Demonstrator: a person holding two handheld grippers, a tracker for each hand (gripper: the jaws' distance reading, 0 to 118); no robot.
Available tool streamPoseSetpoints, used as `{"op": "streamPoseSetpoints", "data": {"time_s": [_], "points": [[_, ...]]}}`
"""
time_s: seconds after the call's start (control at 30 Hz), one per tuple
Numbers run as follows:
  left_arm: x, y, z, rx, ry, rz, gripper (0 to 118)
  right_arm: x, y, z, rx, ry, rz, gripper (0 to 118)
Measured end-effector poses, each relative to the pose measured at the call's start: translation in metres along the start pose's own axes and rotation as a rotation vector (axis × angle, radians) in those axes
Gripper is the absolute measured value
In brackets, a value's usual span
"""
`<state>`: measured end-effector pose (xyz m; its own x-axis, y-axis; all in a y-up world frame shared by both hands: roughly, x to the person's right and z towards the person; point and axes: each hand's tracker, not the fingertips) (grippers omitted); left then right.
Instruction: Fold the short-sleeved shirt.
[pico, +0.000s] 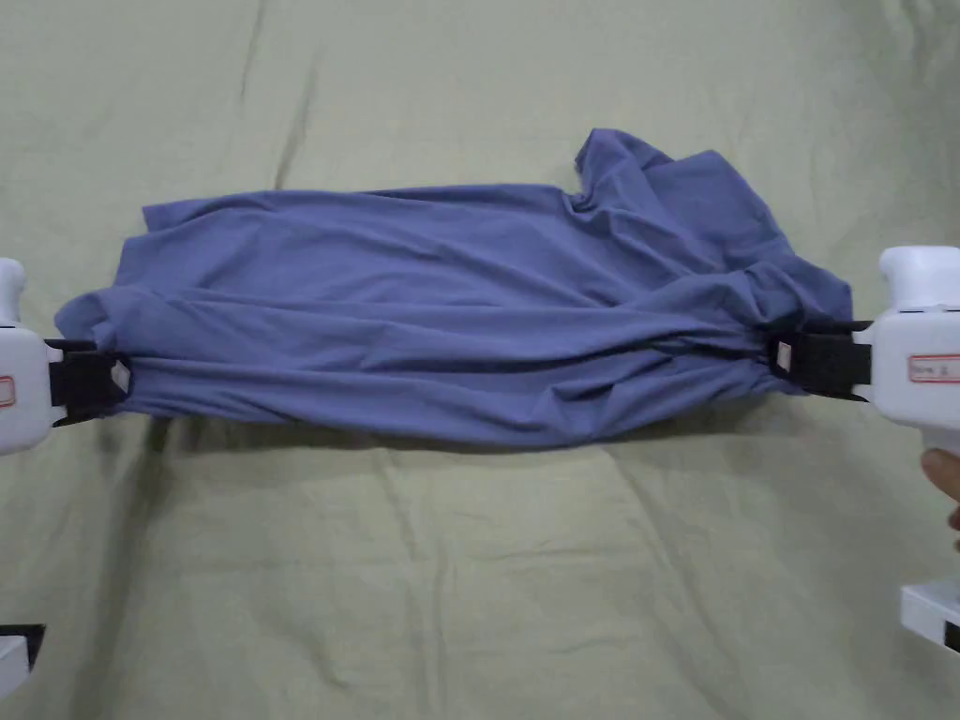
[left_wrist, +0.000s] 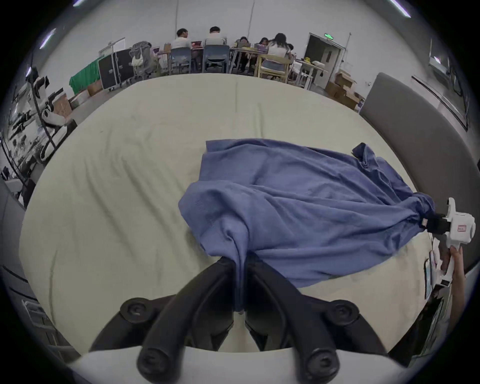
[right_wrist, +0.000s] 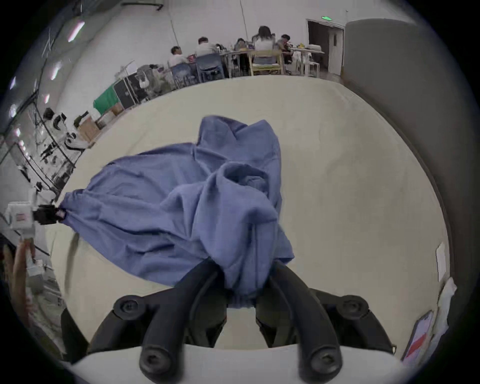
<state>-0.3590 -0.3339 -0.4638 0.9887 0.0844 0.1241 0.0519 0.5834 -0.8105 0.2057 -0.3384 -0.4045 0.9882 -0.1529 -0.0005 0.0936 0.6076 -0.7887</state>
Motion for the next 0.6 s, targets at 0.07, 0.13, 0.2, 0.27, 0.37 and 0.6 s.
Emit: {"op": "streamPoseSetpoints", "data": {"time_s": [0.07, 0.13, 0.2, 0.27, 0.37, 0.6], "points": [[-0.004, -0.004, 0.008, -0.016, 0.023, -0.041, 3, -0.002, -0.017, 0.018, -0.013, -0.01, 0.015, 19], [-0.008, -0.012, 0.011, -0.045, 0.026, -0.049, 3, -0.001, -0.035, 0.029, -0.027, -0.015, 0.017, 19], [-0.009, -0.025, 0.009, -0.085, 0.007, -0.042, 3, 0.003, -0.055, 0.031, -0.062, -0.005, -0.016, 19], [-0.007, -0.041, 0.004, -0.117, 0.01, -0.046, 3, 0.004, -0.074, 0.027, -0.099, -0.018, -0.033, 19], [-0.002, -0.059, -0.009, -0.166, 0.037, -0.059, 3, 0.005, -0.092, 0.012, -0.14, -0.024, -0.054, 19], [-0.01, -0.07, -0.011, -0.163, 0.052, 0.087, 40, -0.003, -0.084, 0.018, -0.141, -0.125, -0.008, 67]]}}
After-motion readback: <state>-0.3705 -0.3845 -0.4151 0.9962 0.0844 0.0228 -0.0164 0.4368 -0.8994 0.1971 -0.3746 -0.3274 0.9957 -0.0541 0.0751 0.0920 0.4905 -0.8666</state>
